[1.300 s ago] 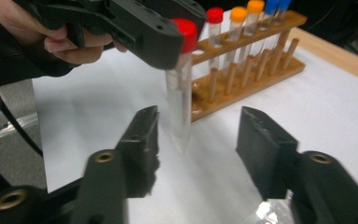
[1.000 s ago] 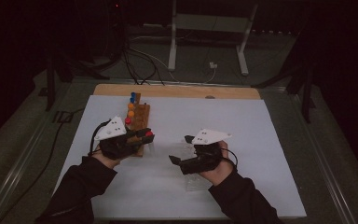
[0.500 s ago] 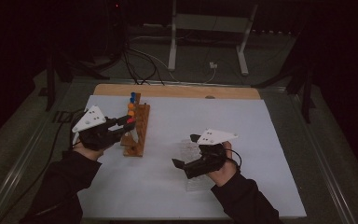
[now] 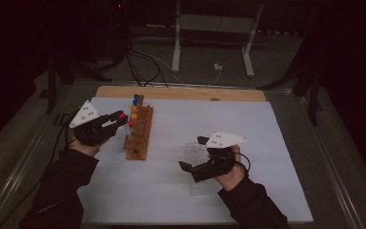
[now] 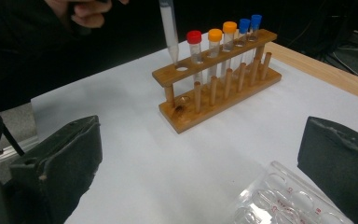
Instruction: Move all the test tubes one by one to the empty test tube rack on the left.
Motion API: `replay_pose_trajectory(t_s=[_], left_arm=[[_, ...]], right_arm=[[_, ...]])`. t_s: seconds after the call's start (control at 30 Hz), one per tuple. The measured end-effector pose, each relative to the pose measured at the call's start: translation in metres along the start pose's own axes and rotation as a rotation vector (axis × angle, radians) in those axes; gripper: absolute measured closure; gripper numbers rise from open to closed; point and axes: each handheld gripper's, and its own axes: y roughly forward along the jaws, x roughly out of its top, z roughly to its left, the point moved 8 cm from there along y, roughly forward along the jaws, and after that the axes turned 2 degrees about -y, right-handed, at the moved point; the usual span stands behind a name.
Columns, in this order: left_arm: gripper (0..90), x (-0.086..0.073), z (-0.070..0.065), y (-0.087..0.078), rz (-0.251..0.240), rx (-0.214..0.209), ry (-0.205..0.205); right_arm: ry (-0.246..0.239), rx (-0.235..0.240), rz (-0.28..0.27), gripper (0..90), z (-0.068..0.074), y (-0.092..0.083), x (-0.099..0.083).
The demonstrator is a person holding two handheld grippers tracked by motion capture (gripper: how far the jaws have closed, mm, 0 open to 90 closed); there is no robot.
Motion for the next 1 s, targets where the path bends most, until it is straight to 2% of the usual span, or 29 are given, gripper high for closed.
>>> replay_pose_trajectory(t_s=[0.1, 0.3, 0.5, 0.7, 1.0], left_arm=[[71.8, -0.008, 0.004, 0.004, 0.007, 0.012, -0.013], [71.7, -0.025, 0.009, 0.013, 0.021, 0.009, -0.057], [71.7, -0.046, 0.006, 0.026, 0.07, 0.006, -0.056], [71.7, -0.06, 0.005, 0.034, 0.115, 0.01, -0.044], [70.5, -0.061, 0.002, 0.032, 0.108, 0.01, -0.036]], right_arm=[[-0.001, 0.003, -0.006, 0.0, 0.0, -0.001, 0.0], [0.005, 0.0, -0.006, 0.0, -0.001, -0.002, -0.001], [0.003, 0.001, -0.003, 0.0, -0.002, -0.002, -0.003], [0.003, 0.004, 0.001, 0.0, -0.002, -0.003, -0.004], [0.006, 0.008, 0.0, 0.0, -0.002, -0.004, -0.004]])
